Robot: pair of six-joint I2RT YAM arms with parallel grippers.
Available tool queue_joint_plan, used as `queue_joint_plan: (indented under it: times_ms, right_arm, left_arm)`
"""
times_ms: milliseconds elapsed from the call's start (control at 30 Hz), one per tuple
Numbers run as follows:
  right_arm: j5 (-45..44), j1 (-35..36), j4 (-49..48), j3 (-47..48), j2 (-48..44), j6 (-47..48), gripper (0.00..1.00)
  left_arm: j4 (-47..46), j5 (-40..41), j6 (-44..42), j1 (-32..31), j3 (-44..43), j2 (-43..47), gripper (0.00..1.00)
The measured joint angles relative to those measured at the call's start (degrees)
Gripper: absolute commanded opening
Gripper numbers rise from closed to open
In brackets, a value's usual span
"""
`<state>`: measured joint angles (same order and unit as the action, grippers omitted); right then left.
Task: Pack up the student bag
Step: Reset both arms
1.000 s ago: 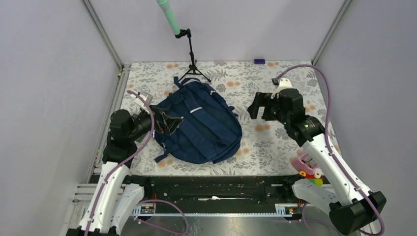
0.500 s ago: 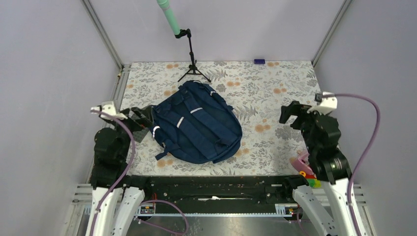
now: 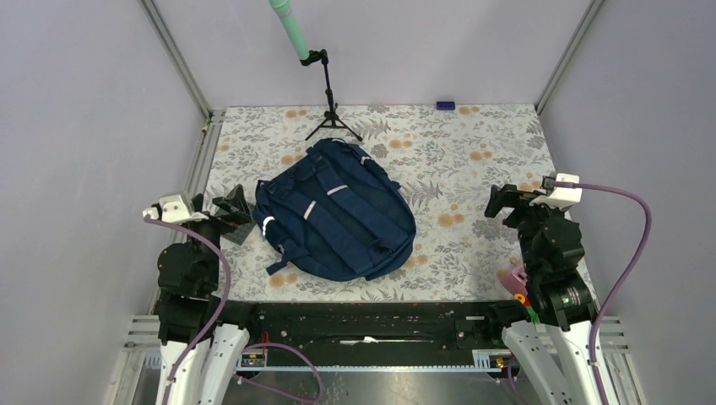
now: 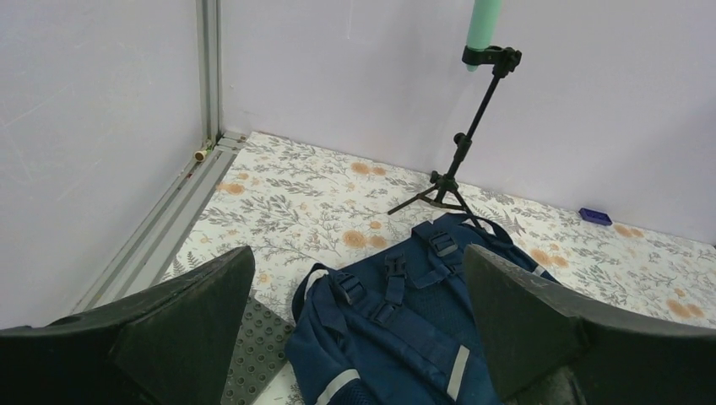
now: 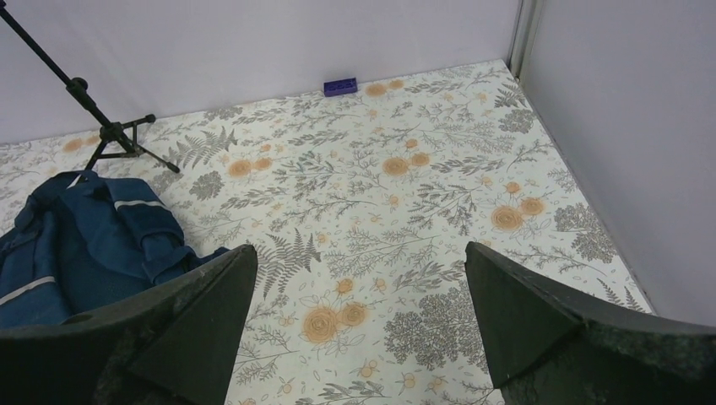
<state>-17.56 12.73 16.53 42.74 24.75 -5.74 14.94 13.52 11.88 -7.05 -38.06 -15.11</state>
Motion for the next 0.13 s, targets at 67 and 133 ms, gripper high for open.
queue_joint_plan:
  times_ms: [67,133]
  right_arm:
    - [0.0,0.0,-0.4,0.0,0.0,0.2,1.00]
    - [0.0,0.0,-0.6,0.0,0.0,0.5,1.00]
  left_arm:
    - [0.0,0.0,0.0,0.0,0.0,0.0,0.99]
    - [0.0,0.1,0.0,0.0,0.0,0.0,0.99]
